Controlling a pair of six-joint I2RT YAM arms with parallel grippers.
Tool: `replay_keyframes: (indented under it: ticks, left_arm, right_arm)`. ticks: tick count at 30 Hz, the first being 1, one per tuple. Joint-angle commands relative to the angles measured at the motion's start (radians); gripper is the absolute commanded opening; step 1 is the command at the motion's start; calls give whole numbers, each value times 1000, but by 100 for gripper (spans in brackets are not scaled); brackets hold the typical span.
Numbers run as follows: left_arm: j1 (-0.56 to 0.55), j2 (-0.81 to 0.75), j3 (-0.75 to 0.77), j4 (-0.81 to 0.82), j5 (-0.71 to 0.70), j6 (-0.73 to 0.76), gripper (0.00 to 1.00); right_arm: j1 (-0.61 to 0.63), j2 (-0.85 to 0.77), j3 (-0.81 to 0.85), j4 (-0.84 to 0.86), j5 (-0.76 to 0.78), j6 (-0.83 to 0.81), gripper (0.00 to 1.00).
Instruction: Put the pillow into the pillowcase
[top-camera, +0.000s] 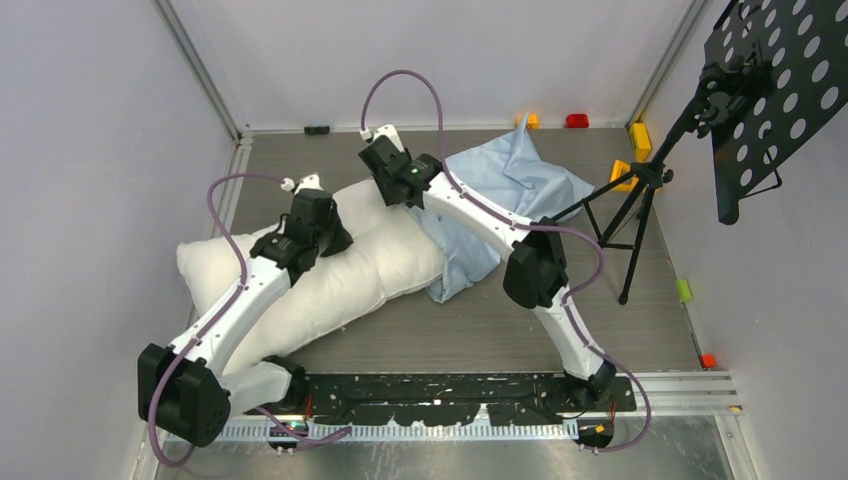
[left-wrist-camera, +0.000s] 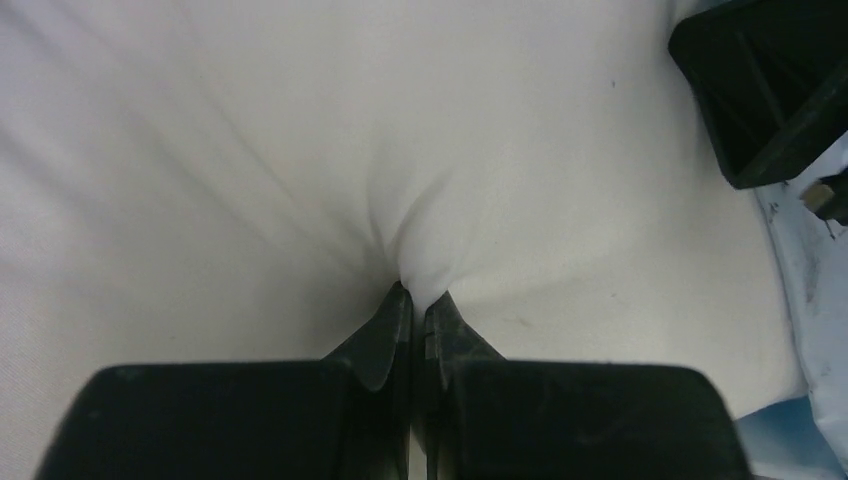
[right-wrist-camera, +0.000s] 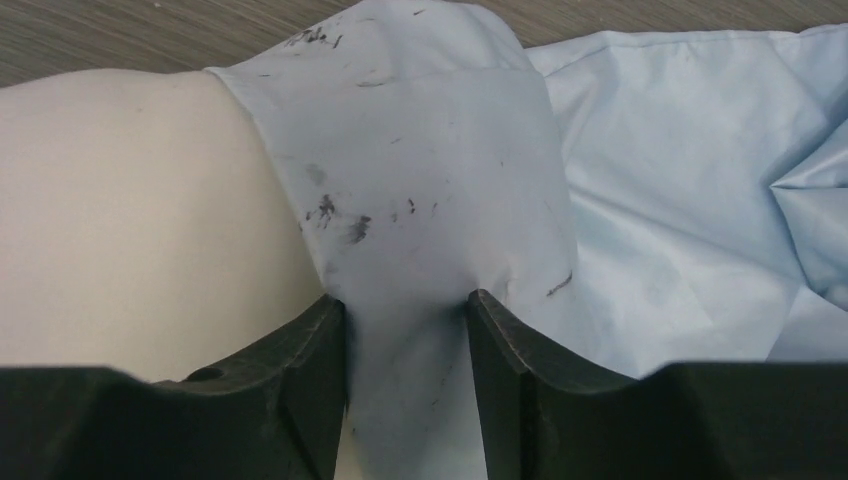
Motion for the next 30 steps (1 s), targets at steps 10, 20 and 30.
replay_keyframes:
  ticks: [10,20,30]
  left_arm:
    - [-14,-140,-228,182,158,-170,0]
    - [-17,-118,-124,294,-33,-281,0]
    - [210,38,-75,310,40,-401,0]
  right_arm:
    - [104,135,494,-138,16,13,8]
    - [146,-32,299,70,-418,184,0]
    - [135,-205,7,61,-285,160,20]
